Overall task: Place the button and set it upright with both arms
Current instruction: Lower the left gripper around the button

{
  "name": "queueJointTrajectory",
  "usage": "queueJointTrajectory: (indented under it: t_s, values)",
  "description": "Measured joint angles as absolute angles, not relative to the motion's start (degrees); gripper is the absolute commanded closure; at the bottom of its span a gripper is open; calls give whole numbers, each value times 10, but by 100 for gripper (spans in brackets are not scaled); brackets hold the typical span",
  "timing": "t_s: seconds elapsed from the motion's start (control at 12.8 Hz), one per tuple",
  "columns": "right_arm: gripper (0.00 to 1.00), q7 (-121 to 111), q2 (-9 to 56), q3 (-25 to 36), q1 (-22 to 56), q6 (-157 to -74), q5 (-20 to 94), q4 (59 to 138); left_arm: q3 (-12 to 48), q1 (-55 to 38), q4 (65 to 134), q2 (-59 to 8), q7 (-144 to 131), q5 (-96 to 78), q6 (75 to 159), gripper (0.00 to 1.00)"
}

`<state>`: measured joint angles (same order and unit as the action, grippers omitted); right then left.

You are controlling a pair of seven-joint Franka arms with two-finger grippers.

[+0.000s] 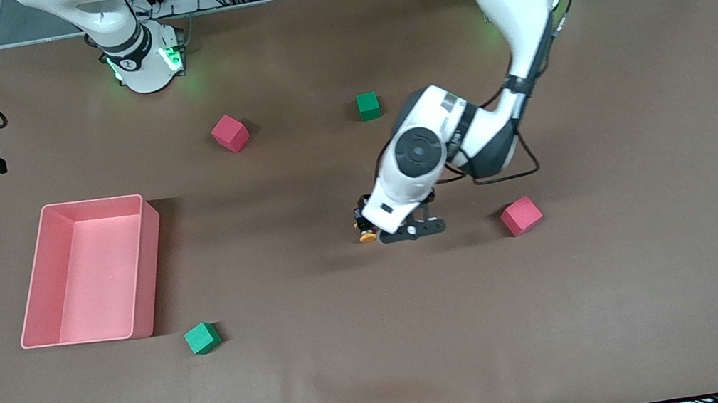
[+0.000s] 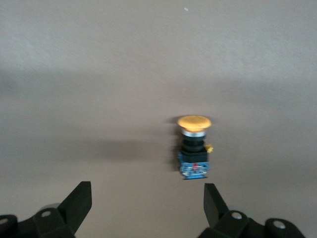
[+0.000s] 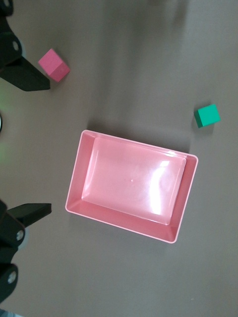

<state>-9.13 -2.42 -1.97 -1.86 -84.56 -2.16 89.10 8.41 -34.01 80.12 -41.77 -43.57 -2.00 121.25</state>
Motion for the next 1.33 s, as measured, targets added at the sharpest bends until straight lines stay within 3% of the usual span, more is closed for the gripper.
queueJointTrajectory:
  t_s: [0.31, 0.86, 1.1, 1.33]
  values:
    - [0, -37, -23, -17, -26, -862, 19, 891, 67, -379, 789, -457, -478, -19, 1282, 0]
    - [0, -37, -19, -17, -32, -863, 21, 891, 67, -390, 786, -491, -494, -19, 1323, 0]
    - [0, -35, -18, -17, -32, -863, 21, 891, 65, -390, 785, -495, -494, -19, 1326, 11]
    - [0, 1, -15, -17, -32, -863, 21, 891, 58, -390, 785, -500, -494, -18, 1328, 13]
